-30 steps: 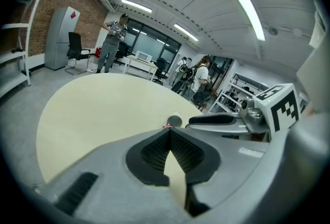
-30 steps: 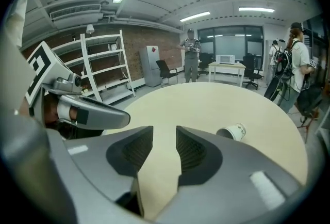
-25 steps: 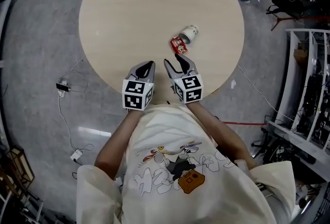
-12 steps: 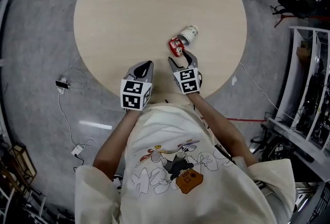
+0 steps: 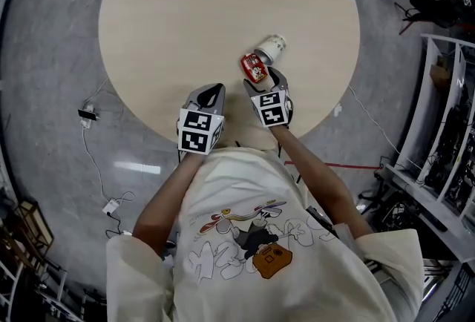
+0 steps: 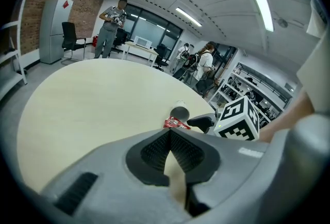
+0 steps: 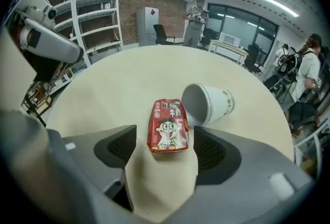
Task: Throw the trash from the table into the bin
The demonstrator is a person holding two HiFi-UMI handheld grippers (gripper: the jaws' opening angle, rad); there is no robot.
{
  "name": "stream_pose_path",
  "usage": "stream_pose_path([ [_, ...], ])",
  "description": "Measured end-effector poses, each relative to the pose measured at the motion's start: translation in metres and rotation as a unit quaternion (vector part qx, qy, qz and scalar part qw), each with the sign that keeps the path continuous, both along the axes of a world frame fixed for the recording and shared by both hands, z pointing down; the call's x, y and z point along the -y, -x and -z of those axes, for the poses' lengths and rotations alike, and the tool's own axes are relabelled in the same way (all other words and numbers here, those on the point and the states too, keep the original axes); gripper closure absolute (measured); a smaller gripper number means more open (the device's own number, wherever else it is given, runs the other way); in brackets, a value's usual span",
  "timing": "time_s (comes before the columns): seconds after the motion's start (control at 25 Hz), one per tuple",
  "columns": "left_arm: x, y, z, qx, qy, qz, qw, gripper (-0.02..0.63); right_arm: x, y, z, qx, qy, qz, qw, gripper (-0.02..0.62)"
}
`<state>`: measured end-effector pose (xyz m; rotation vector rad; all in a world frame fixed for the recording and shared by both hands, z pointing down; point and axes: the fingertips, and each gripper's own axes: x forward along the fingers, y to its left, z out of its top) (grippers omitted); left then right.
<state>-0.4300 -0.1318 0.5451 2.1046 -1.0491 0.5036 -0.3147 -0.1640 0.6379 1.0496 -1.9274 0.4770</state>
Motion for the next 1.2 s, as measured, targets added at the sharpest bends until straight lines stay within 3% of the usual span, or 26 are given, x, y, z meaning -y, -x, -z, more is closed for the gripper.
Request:
stream_pose_path([
  [0.28, -0.002, 0.007, -0.011, 0.009, 0.008, -0.006, 0.9999, 0.6, 0.0, 0.006, -0.026, 0.018, 0.045, 0.008, 0.999, 0.236],
  [0.32, -0.001, 0.006, -0.012, 0.011, 0.008, -0.007, 0.9999, 0.6, 0.002, 0.006, -0.026, 0.021, 0.045, 0.012, 0.999, 0.246],
  [0.36, -0.001, 0.006, -0.013, 0.013, 0.008, -0.008, 0.9999, 0.6, 0.002, 0.008, -0.025, 0.018, 0.04, 0.019, 0.999, 0.306],
  [0.52, 0.003, 0.009, -0.014, 0.017, -0.004, -0.011, 0.9998, 0.6, 0.004, 0.01, -0.024, 0.006, 0.027, 0.024, 0.999, 0.313],
  [0.76, -0.015, 0.012, -0.013, 0.015, -0.001, -0.016, 0.9998, 0.6, -0.021, 0.017, -0.018, 0.026, 0.028, 0.018, 0.999, 0.314],
  [1.0, -0.009, 0.0, -0.017, 0.006, -0.027, -0.015, 0.9995, 0.6, -0.04, 0.032, -0.016, 0.061, 0.032, 0.014, 0.998, 0.314],
  [1.2, -0.017, 0.014, -0.011, -0.006, -0.022, -0.02, 0.9995, 0.6, -0.067, 0.067, -0.004, 0.083, 0.038, 0.043, 0.995, 0.316],
])
